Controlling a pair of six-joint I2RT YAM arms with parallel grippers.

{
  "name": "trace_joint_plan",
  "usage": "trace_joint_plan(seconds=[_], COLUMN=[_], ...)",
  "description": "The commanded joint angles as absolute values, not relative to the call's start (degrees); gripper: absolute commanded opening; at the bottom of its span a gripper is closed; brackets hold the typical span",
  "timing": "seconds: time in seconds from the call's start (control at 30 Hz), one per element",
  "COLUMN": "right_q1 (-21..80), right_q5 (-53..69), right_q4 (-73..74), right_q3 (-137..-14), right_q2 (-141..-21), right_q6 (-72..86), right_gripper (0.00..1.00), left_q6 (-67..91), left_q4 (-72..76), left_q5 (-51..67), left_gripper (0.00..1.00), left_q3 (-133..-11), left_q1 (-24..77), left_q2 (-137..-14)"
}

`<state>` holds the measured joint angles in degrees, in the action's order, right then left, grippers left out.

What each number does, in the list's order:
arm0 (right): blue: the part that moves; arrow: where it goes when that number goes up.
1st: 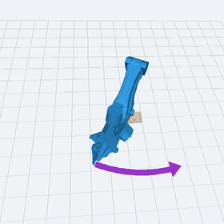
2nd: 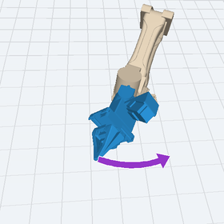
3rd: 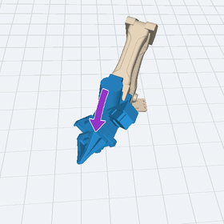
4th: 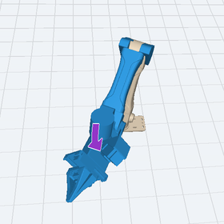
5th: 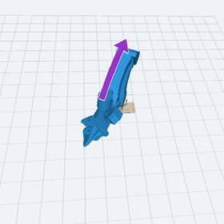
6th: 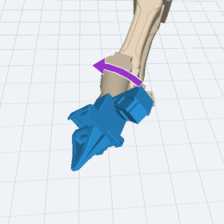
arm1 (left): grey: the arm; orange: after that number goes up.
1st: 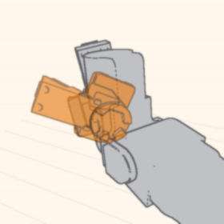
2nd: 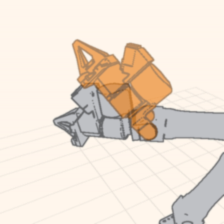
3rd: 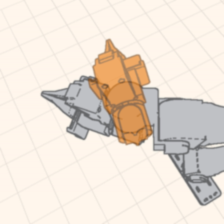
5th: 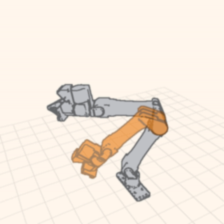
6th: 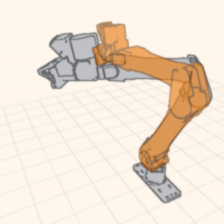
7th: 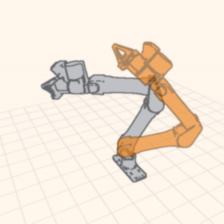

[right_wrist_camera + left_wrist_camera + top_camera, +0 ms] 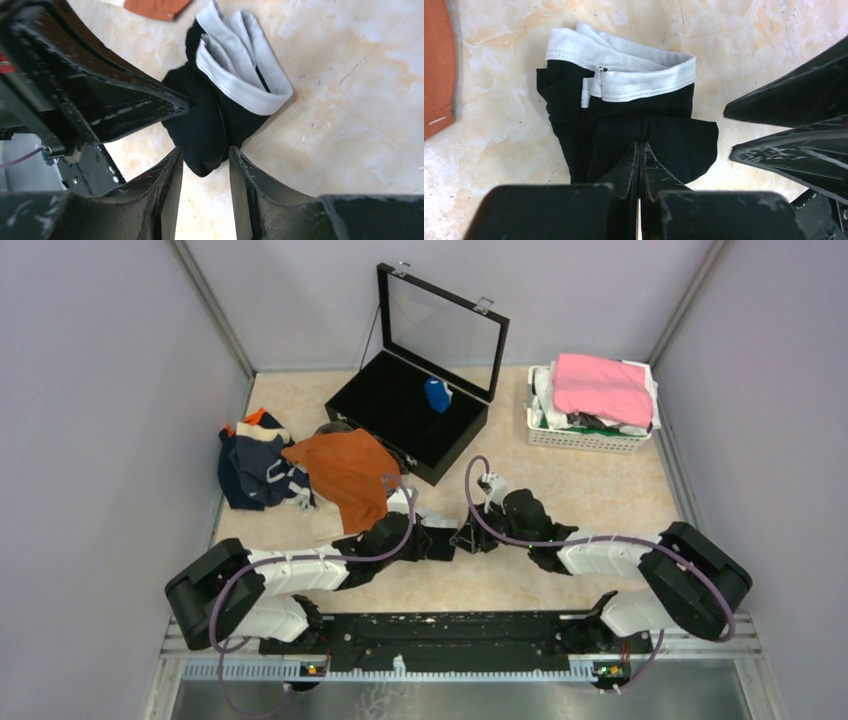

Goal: Roll the underwear
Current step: Roll the underwear to the center of the board.

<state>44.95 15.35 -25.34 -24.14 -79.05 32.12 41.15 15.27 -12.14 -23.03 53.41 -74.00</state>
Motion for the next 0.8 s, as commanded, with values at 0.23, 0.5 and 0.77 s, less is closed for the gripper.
trace_joint_plan(seconds=[0.23,0.5,0.77], right_q1=[47.08,55.68,59.78], right_q5=[7.94,3.18,3.34], right_q4=[-36.90,-35.58,-39.76], right_q3=[-18.37,-17.78,-15.77], right_q2=[-66.71,-65.56,-69.82], right_q6=[7.69,-13.66,-36.20], right_gripper=[0.40,0.42,0.44], left_q6=[42.31,42.96,42.79], left_q4=[12.14,11.76,12.07], left_q5=[-14.15,-13.11,-12.36], left_gripper=[0.00,0.00,0.00], left_q3=[-21.79,-22.06,-21.64], left_q1=[51.74,51.15,50.92], left_q2=[-77.97,-81.33,-81.96])
